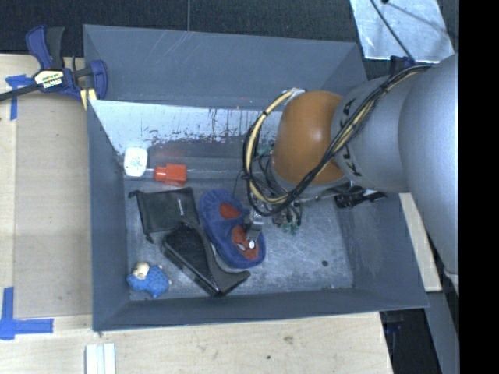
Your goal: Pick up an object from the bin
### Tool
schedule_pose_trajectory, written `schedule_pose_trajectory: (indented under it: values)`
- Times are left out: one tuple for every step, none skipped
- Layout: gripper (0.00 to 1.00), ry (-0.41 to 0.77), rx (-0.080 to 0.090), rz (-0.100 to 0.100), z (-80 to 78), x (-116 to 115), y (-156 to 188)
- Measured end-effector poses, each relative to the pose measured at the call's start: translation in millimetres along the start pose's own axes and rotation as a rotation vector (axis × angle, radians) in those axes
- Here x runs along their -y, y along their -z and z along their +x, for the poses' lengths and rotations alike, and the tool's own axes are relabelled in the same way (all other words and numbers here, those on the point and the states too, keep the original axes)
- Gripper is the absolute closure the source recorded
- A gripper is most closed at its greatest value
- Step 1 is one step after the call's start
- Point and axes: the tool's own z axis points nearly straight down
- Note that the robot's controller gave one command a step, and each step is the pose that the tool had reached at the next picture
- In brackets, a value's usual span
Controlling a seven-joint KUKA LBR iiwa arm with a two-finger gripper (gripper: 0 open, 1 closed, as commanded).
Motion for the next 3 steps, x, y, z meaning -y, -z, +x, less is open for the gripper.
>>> schedule_pose_trajectory:
  values:
    - [0.0,0.001,0.005,0.0,0.3,0.1,-3.2]
    - [0.0,-0.066,0.0,0.001,21.1,4.6,2.1]
    - [1.0,-0.065,0.003,0.0,19.9,4.5,2.9]
